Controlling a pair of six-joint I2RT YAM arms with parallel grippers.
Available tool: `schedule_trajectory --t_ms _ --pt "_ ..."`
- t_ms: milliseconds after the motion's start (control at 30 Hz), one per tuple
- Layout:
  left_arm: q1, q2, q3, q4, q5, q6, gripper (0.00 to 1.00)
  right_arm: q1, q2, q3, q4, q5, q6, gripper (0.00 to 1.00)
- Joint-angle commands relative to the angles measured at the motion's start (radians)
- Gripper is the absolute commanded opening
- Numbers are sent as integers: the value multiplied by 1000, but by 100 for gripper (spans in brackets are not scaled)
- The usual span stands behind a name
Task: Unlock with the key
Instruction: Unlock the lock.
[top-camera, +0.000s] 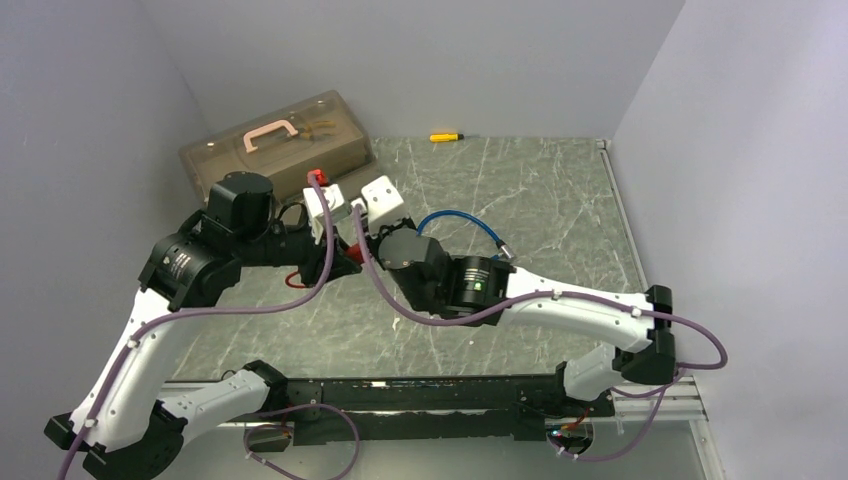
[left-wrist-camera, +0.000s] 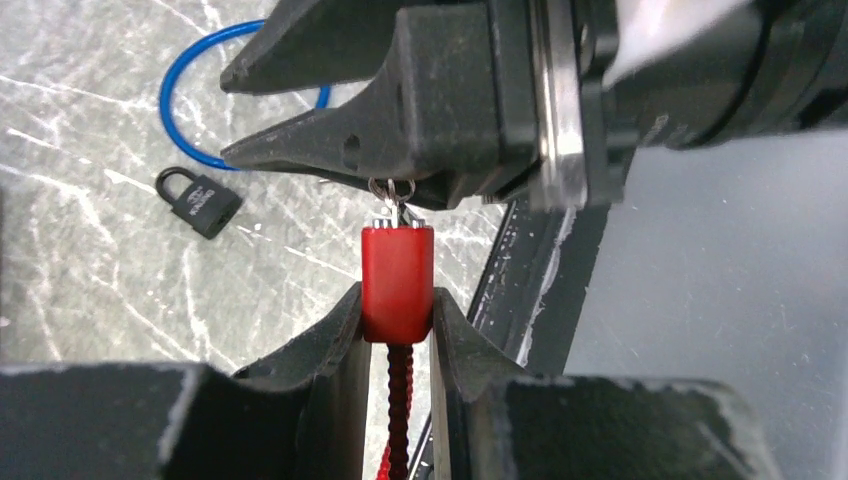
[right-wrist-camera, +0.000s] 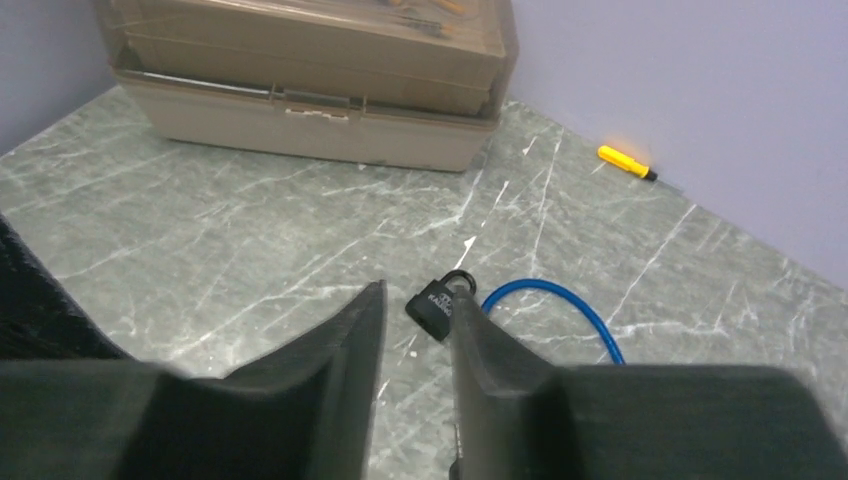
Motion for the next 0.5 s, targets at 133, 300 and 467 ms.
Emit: schedule_trajectory --t_ms 133,300,467 --pt "-16 -21 -4 117 93 144 0 -78 -250 -116 -112 -353 13 65" --pt "-16 -19 4 59 113 197 0 -157 -361 -149 -157 -462 29 49" --pt "-15 -15 3 43 148 213 0 -172 -396 -149 -155 -524 35 40"
